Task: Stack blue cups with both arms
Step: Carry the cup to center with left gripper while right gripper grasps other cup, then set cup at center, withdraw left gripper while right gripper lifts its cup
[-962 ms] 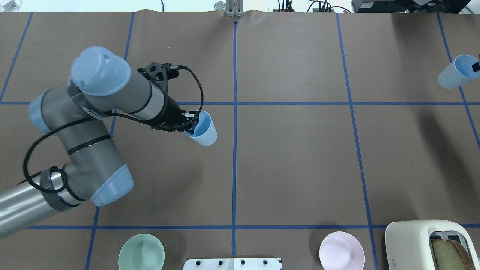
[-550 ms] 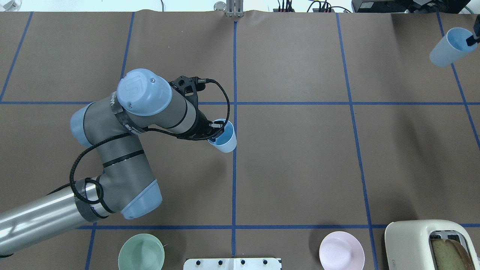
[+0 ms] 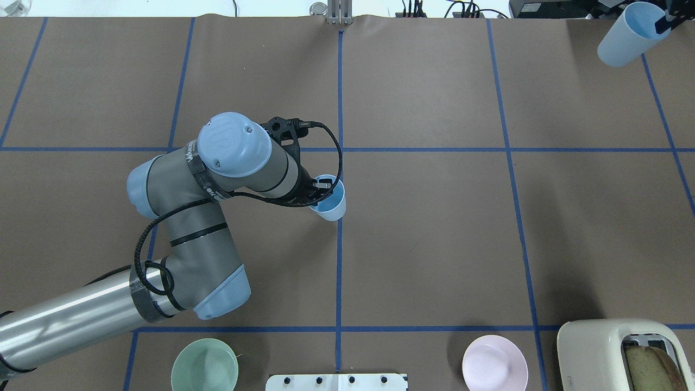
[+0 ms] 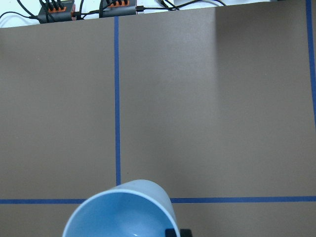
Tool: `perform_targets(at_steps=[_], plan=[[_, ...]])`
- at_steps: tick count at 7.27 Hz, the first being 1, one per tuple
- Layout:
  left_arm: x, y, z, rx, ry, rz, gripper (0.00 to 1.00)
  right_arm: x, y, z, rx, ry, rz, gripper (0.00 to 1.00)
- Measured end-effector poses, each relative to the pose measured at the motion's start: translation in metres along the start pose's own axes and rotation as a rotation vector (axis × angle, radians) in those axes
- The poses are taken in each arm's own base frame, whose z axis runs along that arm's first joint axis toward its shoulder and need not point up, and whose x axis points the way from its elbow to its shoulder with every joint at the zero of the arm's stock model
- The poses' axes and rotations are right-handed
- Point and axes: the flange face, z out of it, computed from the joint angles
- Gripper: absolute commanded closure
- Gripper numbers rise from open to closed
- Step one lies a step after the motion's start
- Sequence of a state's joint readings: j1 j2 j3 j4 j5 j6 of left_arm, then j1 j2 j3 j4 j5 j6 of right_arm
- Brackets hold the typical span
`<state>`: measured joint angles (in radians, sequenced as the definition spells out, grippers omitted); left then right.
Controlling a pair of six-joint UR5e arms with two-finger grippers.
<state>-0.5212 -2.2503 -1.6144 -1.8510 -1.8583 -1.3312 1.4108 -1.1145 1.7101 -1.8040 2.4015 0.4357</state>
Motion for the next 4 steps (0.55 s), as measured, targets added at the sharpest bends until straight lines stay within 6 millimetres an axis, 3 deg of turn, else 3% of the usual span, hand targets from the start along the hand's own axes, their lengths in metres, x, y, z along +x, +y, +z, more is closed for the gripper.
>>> perform_targets(at_steps=[4], plan=[[0.011, 0.013, 0.015, 0.007, -0.014, 0.013, 1.00, -0.009, 0.005, -0.005, 0.006, -0.005, 0.001, 1.00]])
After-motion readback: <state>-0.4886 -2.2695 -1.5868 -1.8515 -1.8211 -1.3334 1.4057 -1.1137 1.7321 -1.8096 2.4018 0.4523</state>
